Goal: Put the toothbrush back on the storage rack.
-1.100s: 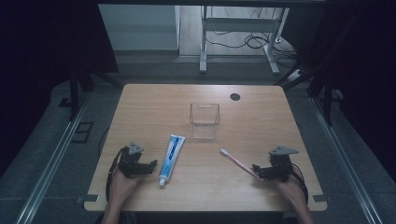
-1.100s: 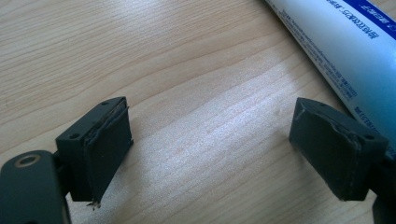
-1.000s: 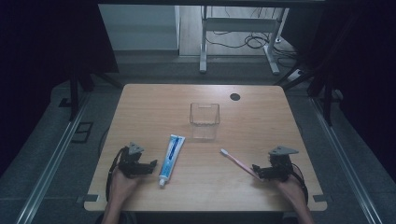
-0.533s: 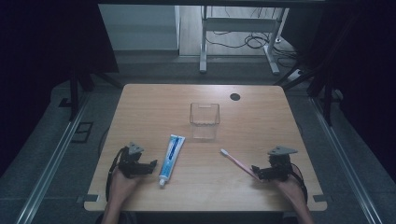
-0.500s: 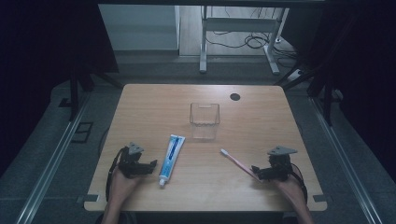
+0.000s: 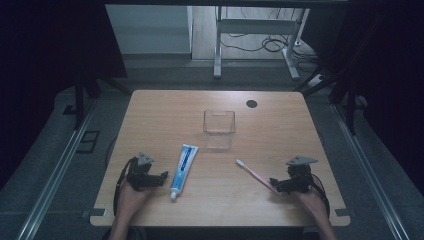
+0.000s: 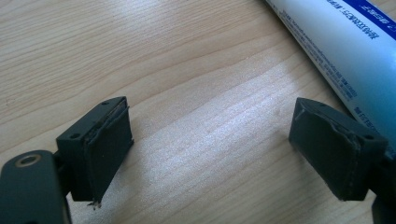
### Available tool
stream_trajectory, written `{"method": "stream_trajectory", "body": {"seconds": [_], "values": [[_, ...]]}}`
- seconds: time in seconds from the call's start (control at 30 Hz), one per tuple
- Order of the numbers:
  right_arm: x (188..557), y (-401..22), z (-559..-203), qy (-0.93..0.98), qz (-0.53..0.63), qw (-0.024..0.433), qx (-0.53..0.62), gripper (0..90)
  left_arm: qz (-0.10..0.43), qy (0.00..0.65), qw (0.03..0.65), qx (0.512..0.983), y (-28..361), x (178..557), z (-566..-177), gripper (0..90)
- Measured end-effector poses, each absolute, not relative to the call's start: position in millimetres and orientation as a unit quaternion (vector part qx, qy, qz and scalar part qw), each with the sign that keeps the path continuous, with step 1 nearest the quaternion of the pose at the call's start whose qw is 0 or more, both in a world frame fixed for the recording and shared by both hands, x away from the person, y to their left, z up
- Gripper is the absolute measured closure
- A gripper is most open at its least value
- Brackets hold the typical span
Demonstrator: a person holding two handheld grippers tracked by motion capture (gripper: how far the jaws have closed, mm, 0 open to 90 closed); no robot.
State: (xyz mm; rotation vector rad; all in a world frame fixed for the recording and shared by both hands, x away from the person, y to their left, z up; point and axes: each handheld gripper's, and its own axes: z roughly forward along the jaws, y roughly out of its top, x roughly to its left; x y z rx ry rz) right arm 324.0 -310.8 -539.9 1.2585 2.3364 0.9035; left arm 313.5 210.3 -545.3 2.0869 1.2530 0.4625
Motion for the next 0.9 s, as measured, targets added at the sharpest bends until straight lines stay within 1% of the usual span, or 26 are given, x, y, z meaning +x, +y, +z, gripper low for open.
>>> {"method": "stream_trajectory", "body": {"seconds": [0.27,0.4,0.63,0.9], "values": [[327.1,-309.6,-534.2,0.825,0.31,0.15,0.448,0.0,0.177,0.478,0.326,0.796,210.4,313.4,-545.3,13.1],[327.2,-309.8,-530.4,0.828,0.307,0.15,0.445,0.0,0.177,0.478,0.326,0.796,210.3,313.4,-545.3,13.2],[326.1,-312.3,-525.6,0.825,0.31,0.128,0.454,0.0,0.177,0.478,0.326,0.796,210.3,313.4,-545.3,13.2],[325.6,-305.4,-518.7,0.836,0.297,0.113,0.447,0.0,0.177,0.478,0.326,0.796,210.3,313.4,-545.3,13.2]]}}
